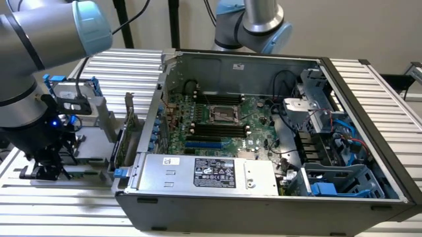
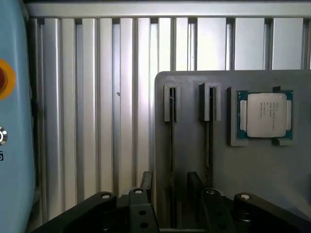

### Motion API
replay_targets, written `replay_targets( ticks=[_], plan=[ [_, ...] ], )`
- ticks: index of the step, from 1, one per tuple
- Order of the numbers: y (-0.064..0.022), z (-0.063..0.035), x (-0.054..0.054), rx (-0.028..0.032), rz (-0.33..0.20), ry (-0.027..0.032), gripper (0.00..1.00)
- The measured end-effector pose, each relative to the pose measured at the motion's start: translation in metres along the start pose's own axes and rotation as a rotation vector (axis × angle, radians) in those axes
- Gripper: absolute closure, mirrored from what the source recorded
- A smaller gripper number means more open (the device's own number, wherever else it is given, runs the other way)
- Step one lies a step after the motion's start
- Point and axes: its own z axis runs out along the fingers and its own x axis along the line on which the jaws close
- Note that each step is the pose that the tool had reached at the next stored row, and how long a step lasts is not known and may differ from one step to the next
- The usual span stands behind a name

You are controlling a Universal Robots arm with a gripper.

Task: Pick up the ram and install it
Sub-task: 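Pick up the ram and move it above insertion slot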

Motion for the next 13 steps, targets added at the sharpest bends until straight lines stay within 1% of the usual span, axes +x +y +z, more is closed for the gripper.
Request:
replay_targets(
  ticks=[7,13],
  plan=[
    [0.0004,0.0095,0.000,-0.0027,-0.013,0.0003,0.58],
    [0.0021,0.0131,-0.002,-0.0036,-0.016,0.0002,0.58]
  ],
)
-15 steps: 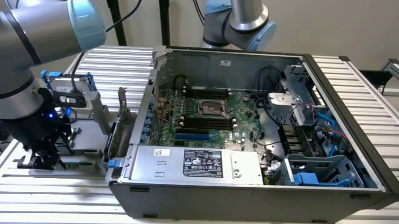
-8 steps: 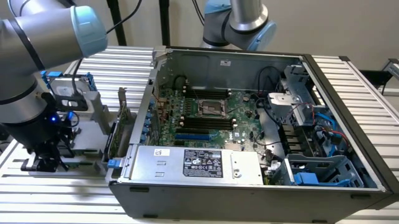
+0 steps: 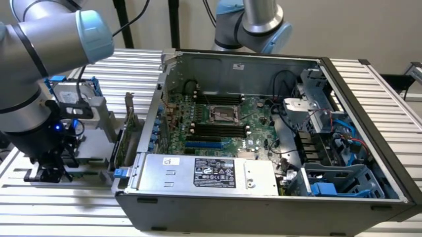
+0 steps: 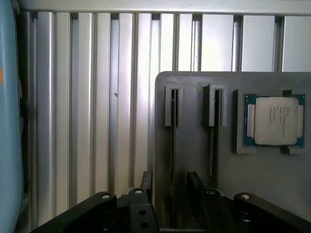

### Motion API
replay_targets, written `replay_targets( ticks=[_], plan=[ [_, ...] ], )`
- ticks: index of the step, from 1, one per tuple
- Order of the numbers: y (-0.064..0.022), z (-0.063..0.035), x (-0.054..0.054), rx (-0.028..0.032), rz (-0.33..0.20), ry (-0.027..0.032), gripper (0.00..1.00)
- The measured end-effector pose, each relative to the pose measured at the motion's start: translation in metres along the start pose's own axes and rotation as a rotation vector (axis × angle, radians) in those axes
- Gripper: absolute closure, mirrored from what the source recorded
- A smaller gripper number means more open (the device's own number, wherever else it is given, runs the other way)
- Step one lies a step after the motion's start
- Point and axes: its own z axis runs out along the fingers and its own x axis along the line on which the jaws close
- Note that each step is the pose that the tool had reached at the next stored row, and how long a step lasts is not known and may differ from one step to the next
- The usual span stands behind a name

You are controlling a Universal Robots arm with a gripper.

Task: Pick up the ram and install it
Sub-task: 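Pick up the ram and move it above insertion slot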

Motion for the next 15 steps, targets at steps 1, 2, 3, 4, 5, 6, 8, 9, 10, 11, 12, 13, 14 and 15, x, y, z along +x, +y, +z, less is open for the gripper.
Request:
replay_targets(
  ticks=[1,2,3,4,5,6,8,9,10,11,12,13,14,15],
  plan=[
    [0.0002,0.0002,-0.0012,-0.0001,0.000,0.0000,0.58],
    [0.0004,0.0004,-0.0023,-0.0001,0.000,0.0000,0.58],
    [0.0008,0.0009,-0.0028,-0.0001,0.000,-0.0001,0.58],
    [0.0010,0.0014,-0.0028,-0.0003,-0.001,0.0001,0.58],
    [0.0011,0.0021,-0.0028,-0.0004,-0.001,0.0002,0.58],
    [0.0013,0.0029,-0.0029,-0.0006,-0.002,0.0001,0.58],
    [0.0017,0.0044,-0.0029,-0.0012,-0.002,0.0001,0.58],
    [0.0019,0.0052,-0.0029,-0.0013,-0.003,0.0001,0.58],
    [0.0020,0.0056,-0.0029,-0.0016,-0.003,0.0001,0.60],
    [0.0020,0.0059,-0.0030,-0.0018,-0.003,0.0001,0.66],
    [0.0020,0.0061,-0.0030,-0.0021,-0.003,0.0002,0.66],
    [0.0020,0.0062,-0.0030,-0.0022,-0.003,0.0002,0.66],
    [0.0020,0.0064,-0.0030,-0.0022,-0.003,0.0002,0.73],
    [0.0020,0.0066,-0.0030,-0.0021,-0.003,0.0001,0.73]
  ],
)
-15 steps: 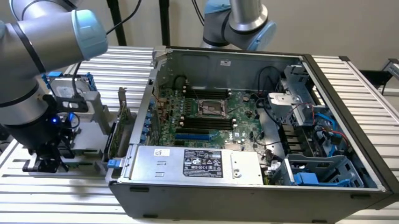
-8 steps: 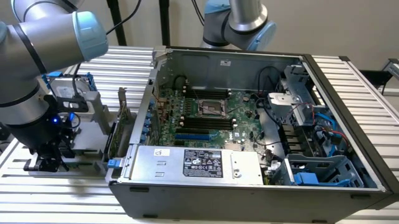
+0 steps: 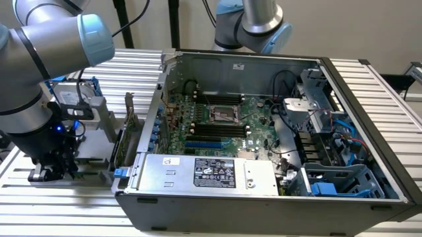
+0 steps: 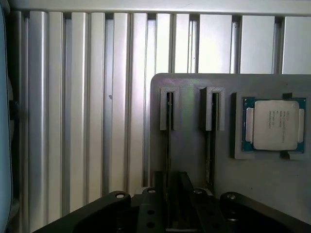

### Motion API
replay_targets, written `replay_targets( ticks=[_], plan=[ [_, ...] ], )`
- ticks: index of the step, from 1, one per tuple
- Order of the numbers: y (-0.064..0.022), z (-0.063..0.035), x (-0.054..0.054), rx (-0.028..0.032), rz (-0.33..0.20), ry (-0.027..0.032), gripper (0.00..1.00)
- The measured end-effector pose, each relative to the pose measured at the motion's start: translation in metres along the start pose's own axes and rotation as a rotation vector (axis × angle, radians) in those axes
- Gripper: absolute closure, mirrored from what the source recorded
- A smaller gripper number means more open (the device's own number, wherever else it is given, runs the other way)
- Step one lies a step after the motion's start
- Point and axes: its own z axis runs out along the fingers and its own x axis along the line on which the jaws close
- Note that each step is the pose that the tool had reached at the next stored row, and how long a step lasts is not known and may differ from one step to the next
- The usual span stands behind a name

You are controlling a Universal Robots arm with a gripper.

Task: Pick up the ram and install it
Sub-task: 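Pick up the ram and move it above insertion slot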

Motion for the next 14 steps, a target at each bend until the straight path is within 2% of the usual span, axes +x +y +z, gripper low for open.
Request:
replay_targets(
  ticks=[2,3,4,14],
  plan=[
    [0.0000,0.0001,0.0000,-0.0002,0.000,0.0000,0.73],
    [0.0000,0.0001,0.0000,-0.0003,0.000,0.0001,0.76],
    [0.0000,0.0001,0.0000,-0.0003,0.000,0.0000,0.83],
    [-0.0001,0.0001,0.0000,-0.0002,0.000,0.0001,0.87]
  ],
)
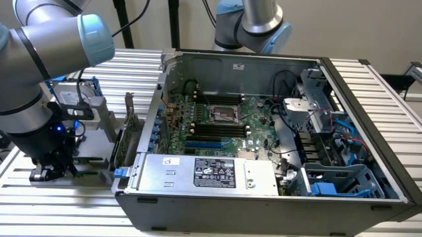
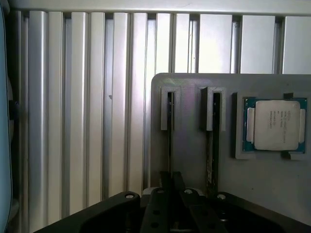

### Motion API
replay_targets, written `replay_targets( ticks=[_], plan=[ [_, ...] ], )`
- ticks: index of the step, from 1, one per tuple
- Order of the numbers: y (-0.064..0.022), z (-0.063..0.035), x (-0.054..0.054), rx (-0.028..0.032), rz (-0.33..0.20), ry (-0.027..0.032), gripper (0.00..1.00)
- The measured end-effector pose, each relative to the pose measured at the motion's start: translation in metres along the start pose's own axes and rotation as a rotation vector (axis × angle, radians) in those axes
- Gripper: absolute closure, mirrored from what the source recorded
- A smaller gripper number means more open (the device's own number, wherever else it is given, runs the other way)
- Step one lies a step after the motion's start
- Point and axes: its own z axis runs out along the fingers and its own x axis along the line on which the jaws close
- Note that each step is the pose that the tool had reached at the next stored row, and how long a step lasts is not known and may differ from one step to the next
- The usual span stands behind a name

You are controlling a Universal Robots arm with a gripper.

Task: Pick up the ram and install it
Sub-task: 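Pick up the ram and move it above insertion slot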

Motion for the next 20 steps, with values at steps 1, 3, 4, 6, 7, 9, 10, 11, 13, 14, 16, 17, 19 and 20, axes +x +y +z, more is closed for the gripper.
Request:
replay_targets(
  ticks=[1,3,4,6,7,9,10,11,13,14,16,17,19,20],
  plan=[
    [0.0000,-0.0002,0.000,0.0002,0.000,-0.0002,0.87],
    [0.0001,-0.0021,0.000,0.0000,0.000,0.0000,0.87],
    [0.0001,-0.0038,0.000,-0.0001,0.000,0.0000,0.87],
    [0.0002,-0.0081,0.000,-0.0002,0.000,0.0000,0.87],
    [0.0003,-0.0106,0.000,-0.0003,0.000,0.0000,0.87],
    [0.0004,-0.0182,0.000,-0.0004,0.000,0.0000,0.87],
    [0.0005,-0.0224,0.000,-0.0004,0.000,0.0000,0.87],
    [0.0007,-0.0272,0.000,-0.0005,0.000,0.0000,0.87],
    [0.0009,-0.0363,0.001,-0.0004,0.000,0.0000,0.87],
    [0.0010,-0.0409,0.001,-0.0005,0.000,0.0000,0.87],
    [0.0011,-0.0498,0.001,-0.0004,0.000,0.0000,0.87],
    [0.0011,-0.0544,0.001,-0.0004,-0.001,0.0001,0.87],
    [0.0007,-0.0634,0.001,-0.0004,-0.002,0.0001,0.87],
    [0.0004,-0.0679,0.001,-0.0004,-0.002,0.0001,0.87]
  ],
)
